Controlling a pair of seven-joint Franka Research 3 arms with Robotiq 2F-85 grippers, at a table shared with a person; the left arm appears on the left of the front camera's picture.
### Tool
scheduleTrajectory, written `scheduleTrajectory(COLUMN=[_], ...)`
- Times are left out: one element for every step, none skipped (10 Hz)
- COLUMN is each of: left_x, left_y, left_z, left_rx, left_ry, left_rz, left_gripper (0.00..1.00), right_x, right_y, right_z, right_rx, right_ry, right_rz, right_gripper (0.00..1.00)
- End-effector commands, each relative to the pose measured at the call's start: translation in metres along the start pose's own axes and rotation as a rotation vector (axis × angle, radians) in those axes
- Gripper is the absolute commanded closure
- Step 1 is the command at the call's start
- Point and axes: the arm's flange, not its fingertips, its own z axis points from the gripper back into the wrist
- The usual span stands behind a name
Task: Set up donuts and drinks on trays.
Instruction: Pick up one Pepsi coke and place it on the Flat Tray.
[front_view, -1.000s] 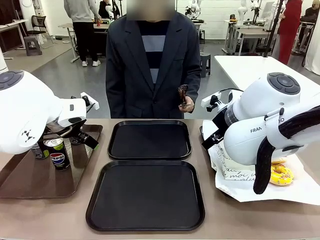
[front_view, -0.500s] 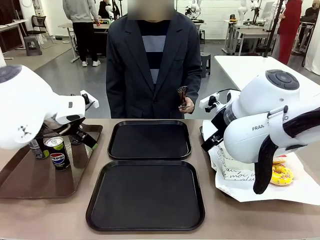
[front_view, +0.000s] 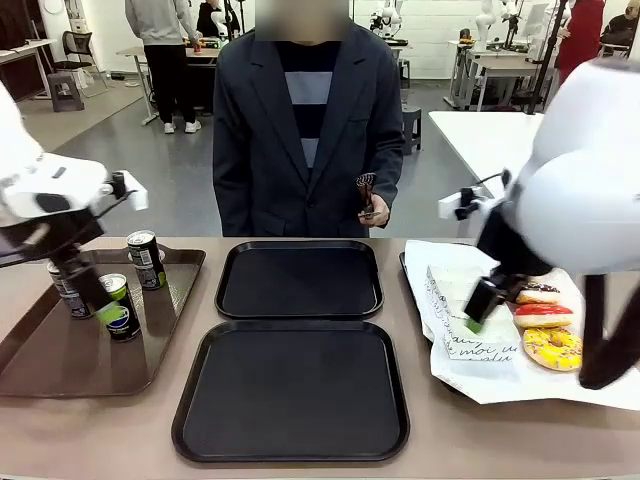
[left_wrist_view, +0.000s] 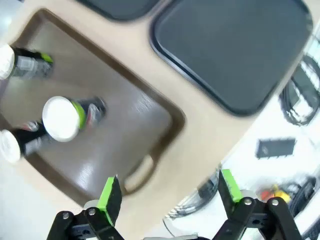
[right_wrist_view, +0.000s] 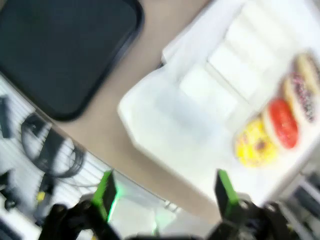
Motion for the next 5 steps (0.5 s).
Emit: scheduleTrajectory(left_x=[-0.052,-0.045,-0.014,-0.014,-0.016], left_y=[-0.024,-0.015,-0.007,-0.007,-0.006], left_z=[-0.025,-0.035,0.007,0.007,0.012], left_rx=[-0.04,0.089,-0.029,-0.029,-0.006], left_ry=[0.031,-0.028,0.042,0.042,0.036], left_rz=[-0.01,0.039,-0.005,-0.005,0.006], left_gripper=[0.0,0.0,0.0,0.0,0.0], right_x=[-0.072,-0.065,-0.02,-0.02,-0.03], right_y=[0.016,0.006,0.006,0.006,0.005], right_z=[-0.024,-0.036,0.011,0.011,0.016], right_rx=[0.027,-0.069,0.018,0.018,0.003], right_ry=[0.079,0.072,0.059,0.059,0.083], right_rz=[0.026,0.019,0.002,0.002,0.002], right_gripper=[0.0,0.0,0.0,0.0,0.0])
